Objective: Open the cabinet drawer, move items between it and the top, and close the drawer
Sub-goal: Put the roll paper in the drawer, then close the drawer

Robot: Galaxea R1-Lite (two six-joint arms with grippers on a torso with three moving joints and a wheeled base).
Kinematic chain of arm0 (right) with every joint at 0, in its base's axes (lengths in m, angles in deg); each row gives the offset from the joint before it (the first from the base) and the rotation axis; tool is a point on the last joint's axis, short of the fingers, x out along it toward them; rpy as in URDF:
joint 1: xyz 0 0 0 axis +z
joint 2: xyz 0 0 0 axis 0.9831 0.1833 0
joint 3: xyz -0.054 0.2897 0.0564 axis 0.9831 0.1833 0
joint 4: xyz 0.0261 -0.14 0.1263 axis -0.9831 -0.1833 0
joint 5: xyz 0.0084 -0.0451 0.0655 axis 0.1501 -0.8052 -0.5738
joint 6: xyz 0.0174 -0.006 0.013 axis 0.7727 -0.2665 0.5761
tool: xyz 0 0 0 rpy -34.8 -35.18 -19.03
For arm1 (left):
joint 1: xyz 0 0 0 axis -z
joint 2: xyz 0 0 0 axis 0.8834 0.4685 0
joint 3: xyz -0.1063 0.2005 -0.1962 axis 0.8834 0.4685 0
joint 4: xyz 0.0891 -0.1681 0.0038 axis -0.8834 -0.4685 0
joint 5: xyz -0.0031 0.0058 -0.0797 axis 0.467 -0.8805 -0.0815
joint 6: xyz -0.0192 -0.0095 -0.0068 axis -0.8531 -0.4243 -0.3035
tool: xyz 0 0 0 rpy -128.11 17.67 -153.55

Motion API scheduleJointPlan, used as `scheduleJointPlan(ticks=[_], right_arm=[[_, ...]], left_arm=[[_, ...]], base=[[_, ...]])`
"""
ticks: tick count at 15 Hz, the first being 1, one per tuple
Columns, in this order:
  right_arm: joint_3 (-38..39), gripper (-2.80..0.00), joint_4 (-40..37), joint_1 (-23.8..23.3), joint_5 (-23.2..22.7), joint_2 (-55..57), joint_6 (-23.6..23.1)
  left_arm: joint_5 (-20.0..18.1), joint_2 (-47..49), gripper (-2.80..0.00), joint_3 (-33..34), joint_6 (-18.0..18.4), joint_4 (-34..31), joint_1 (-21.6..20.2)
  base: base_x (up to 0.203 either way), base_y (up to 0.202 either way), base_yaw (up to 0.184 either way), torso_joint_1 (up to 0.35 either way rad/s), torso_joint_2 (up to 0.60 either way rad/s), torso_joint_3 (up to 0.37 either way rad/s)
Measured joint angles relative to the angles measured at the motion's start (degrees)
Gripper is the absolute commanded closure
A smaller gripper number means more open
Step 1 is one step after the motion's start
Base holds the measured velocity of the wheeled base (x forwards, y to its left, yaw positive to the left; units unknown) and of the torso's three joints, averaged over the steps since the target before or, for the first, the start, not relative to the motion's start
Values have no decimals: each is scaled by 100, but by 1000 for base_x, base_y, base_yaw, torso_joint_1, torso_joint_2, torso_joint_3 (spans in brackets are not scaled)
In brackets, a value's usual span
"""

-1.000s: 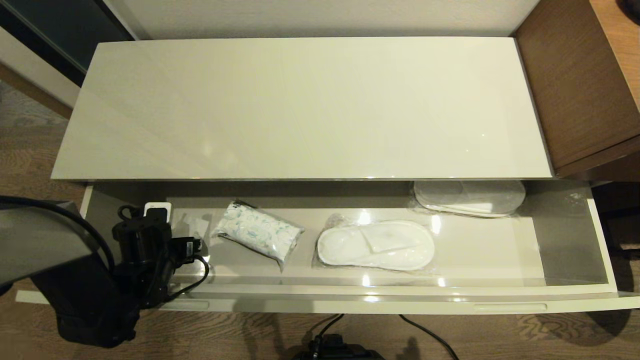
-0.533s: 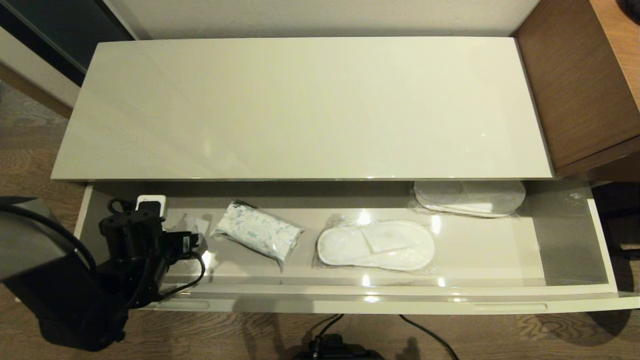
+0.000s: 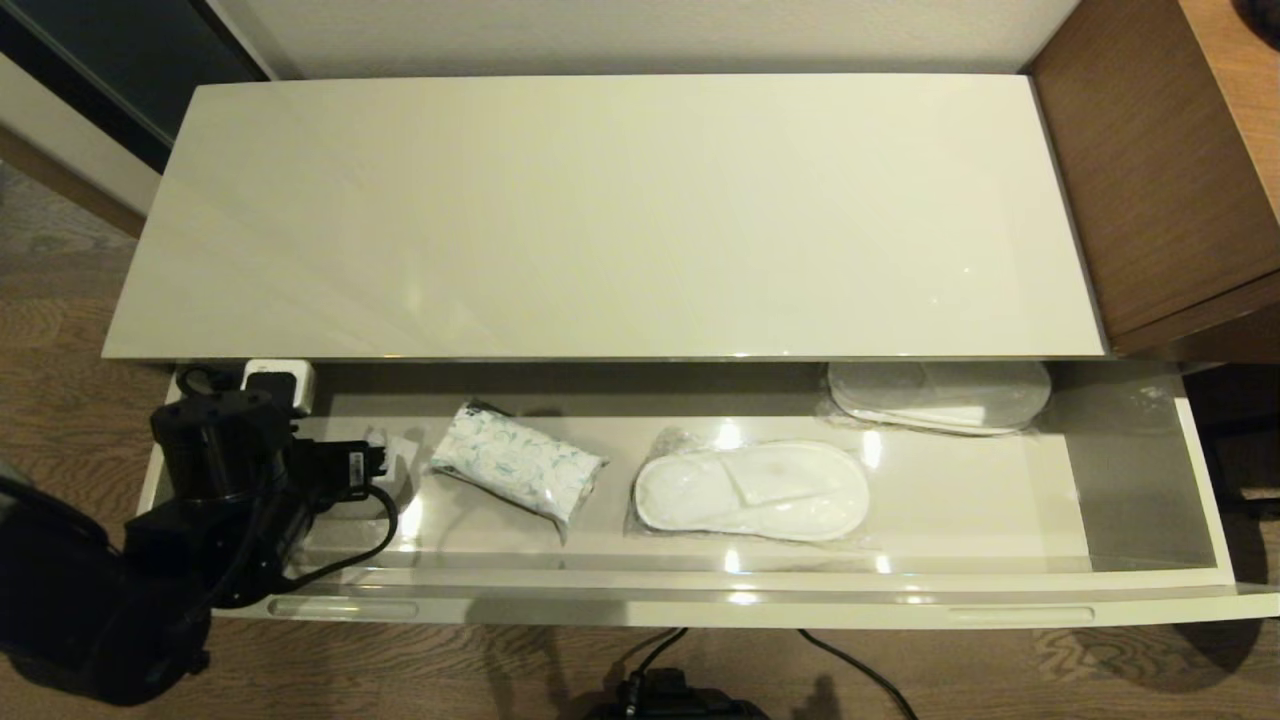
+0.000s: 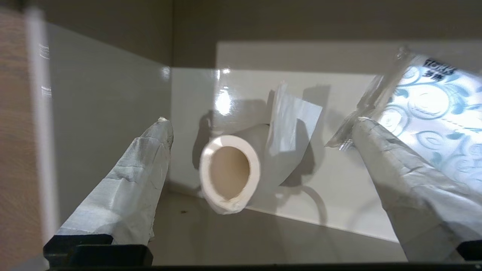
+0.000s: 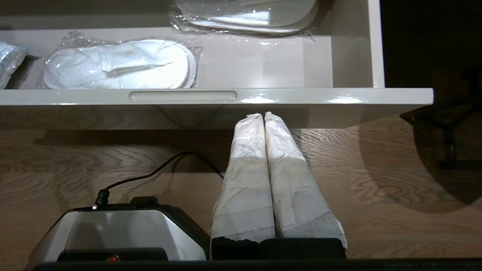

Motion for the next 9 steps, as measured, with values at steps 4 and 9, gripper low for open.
scheduleJointPlan(ticks=[4, 9], right_arm=[[0, 0, 0, 0, 0, 0, 0], [0, 0, 0, 0, 0, 0, 0]], left_arm=[[-46, -613, -280, -194, -9, -695, 20], [-46, -1338, -280, -525, -11, -1757, 160]], base=[[0, 0, 0, 0, 0, 0], [0, 0, 0, 0, 0, 0]])
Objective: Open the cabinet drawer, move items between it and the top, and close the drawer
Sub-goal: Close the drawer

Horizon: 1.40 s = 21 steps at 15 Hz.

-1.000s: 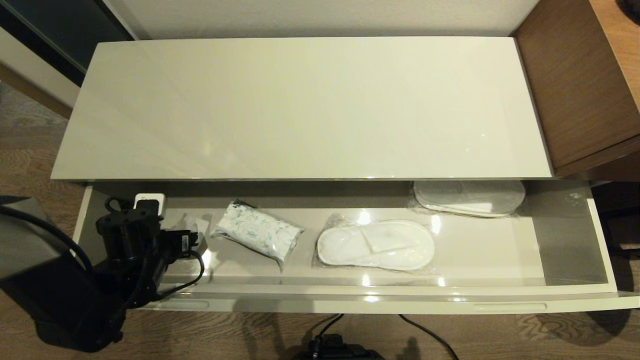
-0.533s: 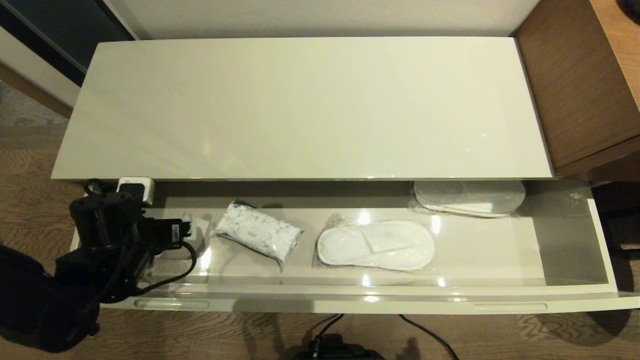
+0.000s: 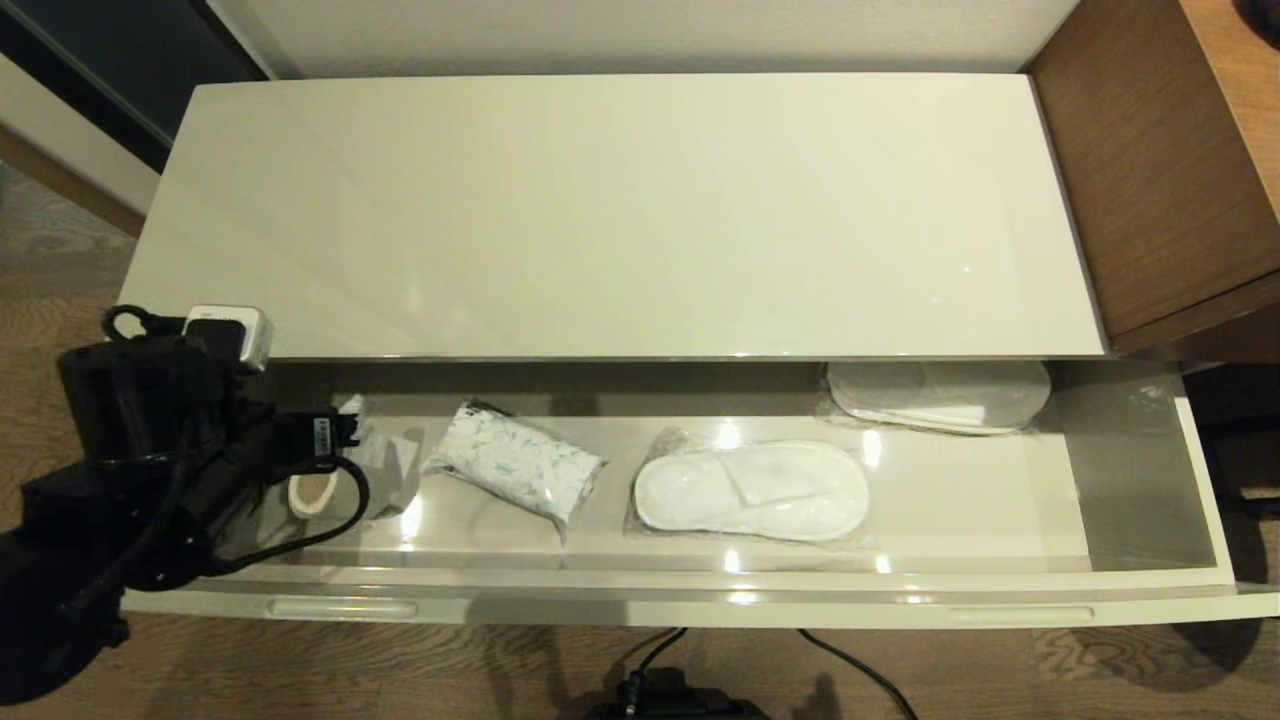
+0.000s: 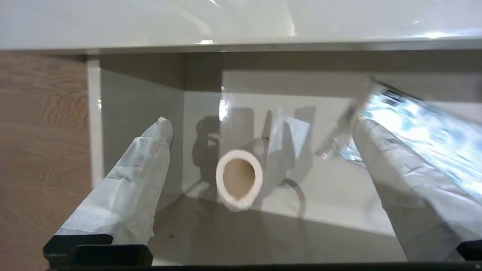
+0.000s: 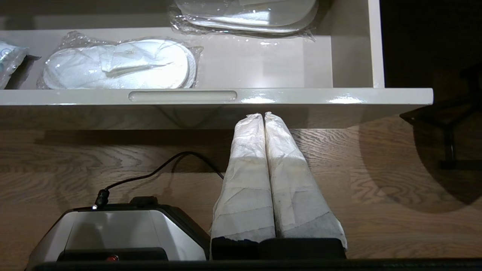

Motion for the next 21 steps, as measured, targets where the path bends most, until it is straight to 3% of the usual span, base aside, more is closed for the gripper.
scheduleJointPlan(ticks=[2, 3, 4, 9, 15, 21], right_arm=[[0, 0, 0, 0, 0, 0, 1], [0, 0, 0, 0, 0, 0, 0], [0, 0, 0, 0, 2, 0, -2], [0, 0, 0, 0, 0, 0, 0], [0, 0, 0, 0, 0, 0, 0], [0, 0, 0, 0, 2, 0, 0]], left_arm=[[-2, -382, -280, -165, -3, -656, 98], [0, -562, -221, -266, -4, -978, 124], [0, -726, 0, -368, -7, -1269, 137], [12, -1267, 0, -758, -23, -2171, 150], [32, -2249, 0, -1686, -33, -4480, 148], [6, -2777, 0, -1726, -133, -5293, 146]], base=[[0, 0, 0, 0, 0, 0], [0, 0, 0, 0, 0, 0], [0, 0, 0, 0, 0, 0], [0, 0, 0, 0, 0, 0], [0, 0, 0, 0, 0, 0], [0, 0, 0, 0, 0, 0]])
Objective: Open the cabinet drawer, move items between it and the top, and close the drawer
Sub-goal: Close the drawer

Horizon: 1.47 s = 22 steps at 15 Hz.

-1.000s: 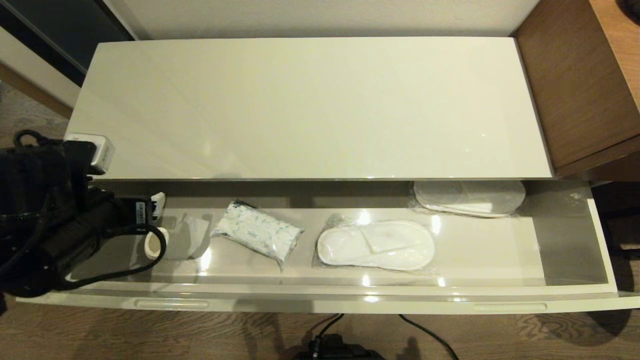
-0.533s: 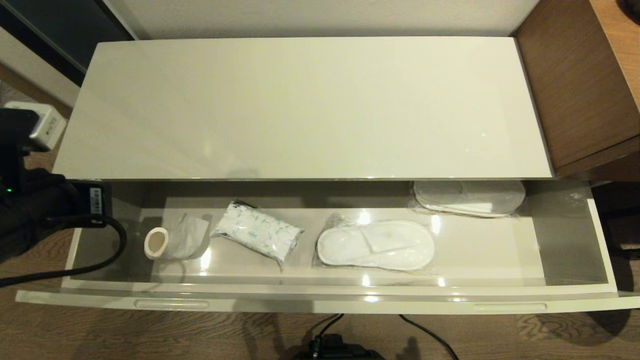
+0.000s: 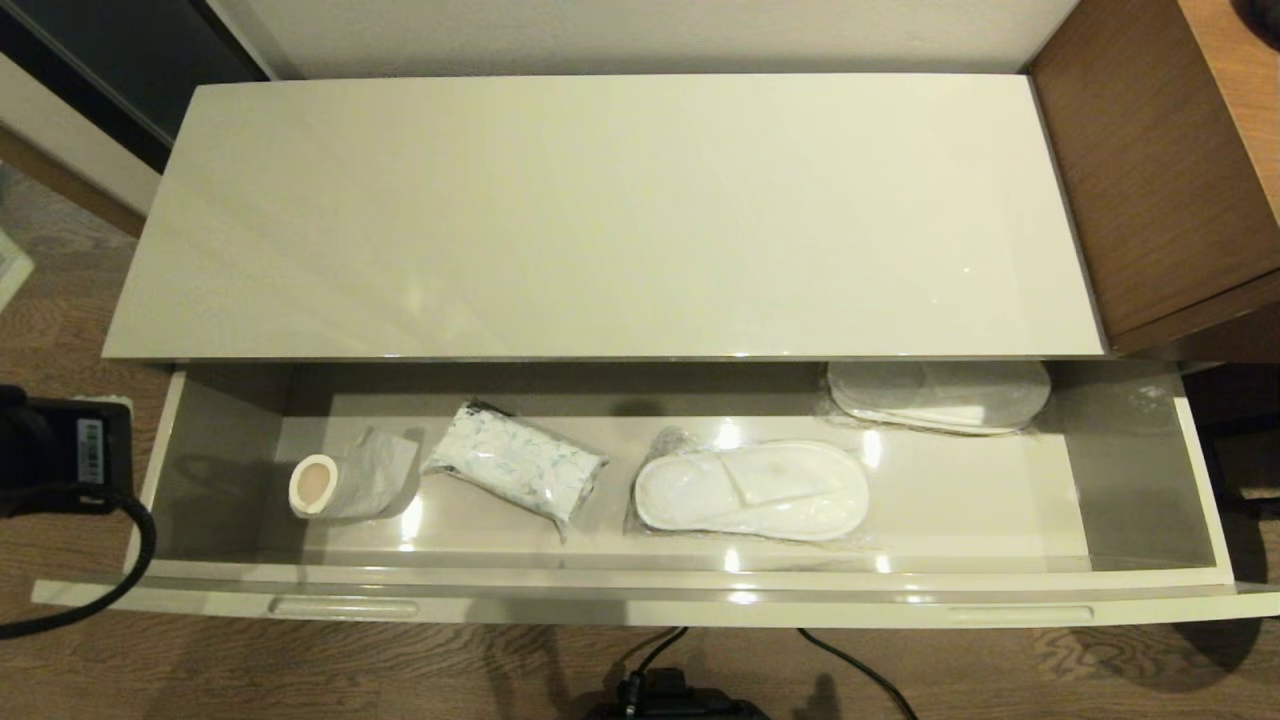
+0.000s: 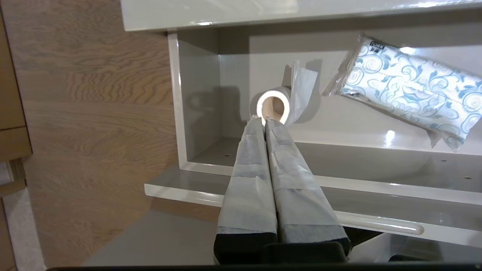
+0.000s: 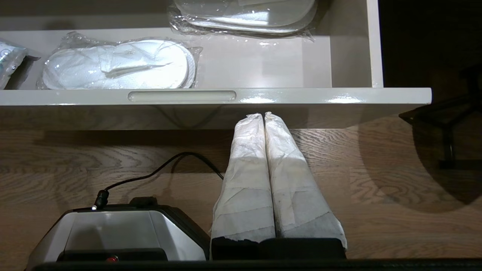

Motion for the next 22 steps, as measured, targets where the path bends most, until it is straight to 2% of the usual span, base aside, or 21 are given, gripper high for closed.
scheduleJointPlan(ticks=[5, 8, 11, 17, 20, 22], right_arm=[[0, 0, 0, 0, -1, 0, -1], [-2, 0, -2, -1, -2, 0, -1], [-2, 0, -2, 0, -2, 0, 0], [0, 0, 0, 0, -2, 0, 0], [0, 0, 5, 0, -4, 0, -20], [0, 0, 7, 0, -6, 0, -13]], left_arm=[[39, -263, 0, -47, 20, -249, -56], [12, -659, 0, -212, 37, -1009, -199], [-105, -1357, 0, -353, 69, -2053, -378], [-1051, -2906, 0, -159, 51, -3822, -664], [-1572, -3891, 0, 371, 67, -4578, -769], [-1704, -4364, 0, 868, 121, -4752, -875]], base=[[0, 0, 0, 0, 0, 0], [0, 0, 0, 0, 0, 0], [0, 0, 0, 0, 0, 0], [0, 0, 0, 0, 0, 0], [0, 0, 0, 0, 0, 0], [0, 0, 0, 0, 0, 0]])
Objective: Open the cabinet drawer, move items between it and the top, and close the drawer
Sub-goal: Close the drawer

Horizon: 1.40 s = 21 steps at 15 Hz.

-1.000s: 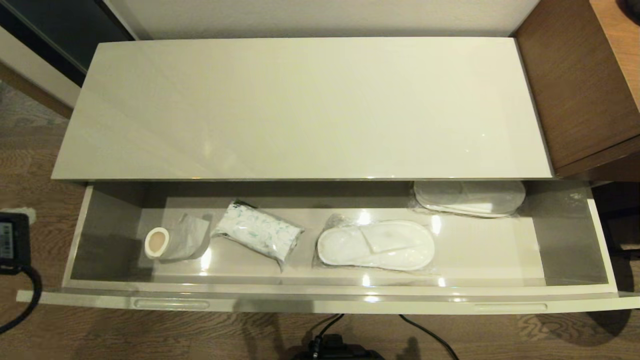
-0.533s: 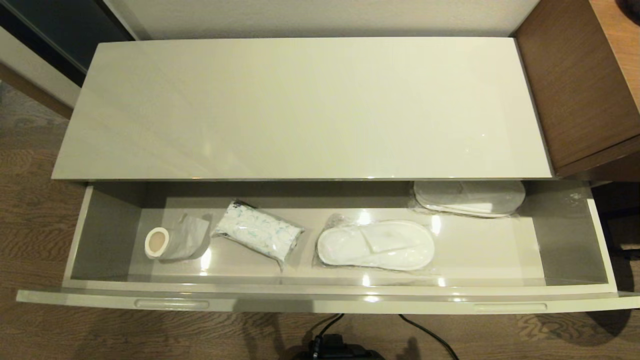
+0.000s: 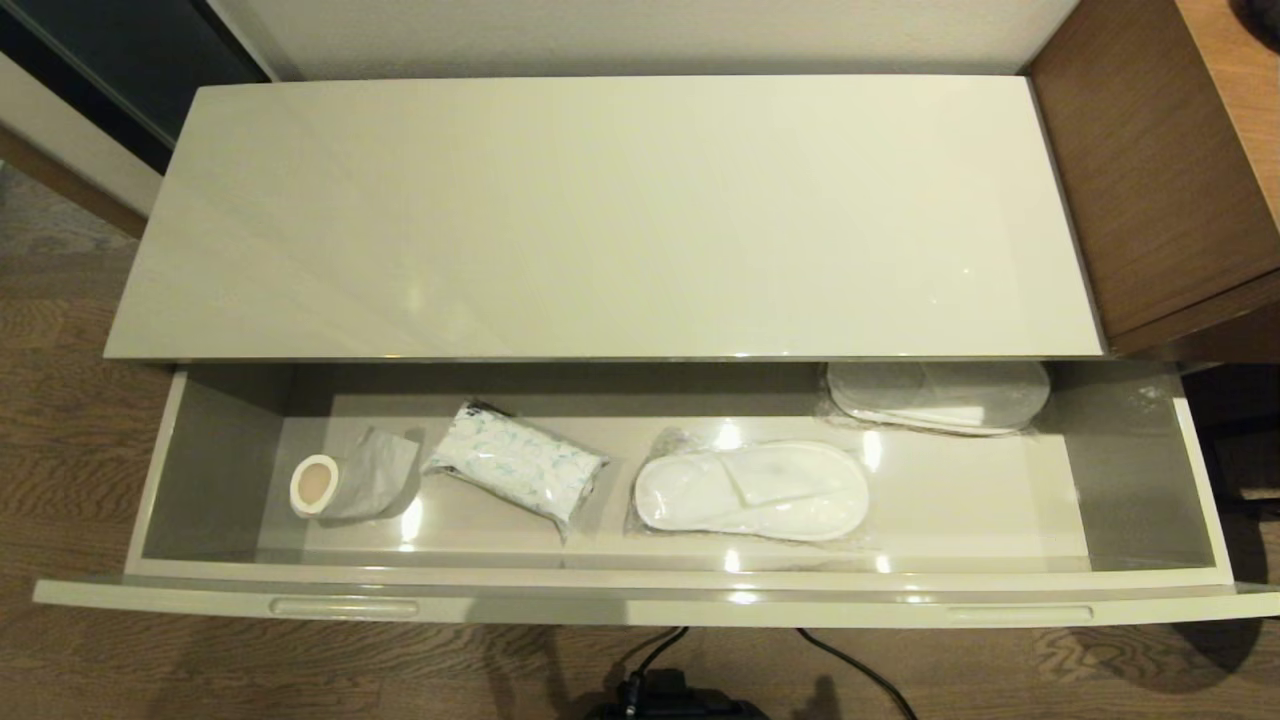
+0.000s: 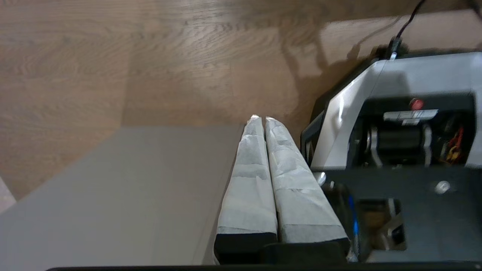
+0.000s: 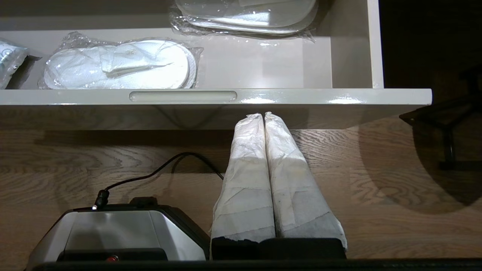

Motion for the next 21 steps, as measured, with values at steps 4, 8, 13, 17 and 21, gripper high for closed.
scheduleJointPlan(ticks=[4, 8, 13, 17, 21], right_arm=[[0, 0, 0, 0, -5, 0, -7], [0, 0, -7, 0, 5, 0, 11], [0, 0, -15, 2, 6, 0, 13], [0, 0, -7, 0, 7, 0, 13], [0, 0, -23, 0, 0, 0, -55]], left_arm=[[-74, -795, 0, 929, 364, 40, -253], [45, -1541, 0, 1606, 1133, 469, -293], [154, -1739, 0, 2389, 1092, 2281, -295], [-317, -1754, 0, 3834, 689, 5519, -295], [-661, -1754, 0, 4141, 129, 6057, -295]], base=[[0, 0, 0, 0, 0, 0], [0, 0, 0, 0, 0, 0], [0, 0, 0, 0, 0, 0], [0, 0, 0, 0, 0, 0], [0, 0, 0, 0, 0, 0]])
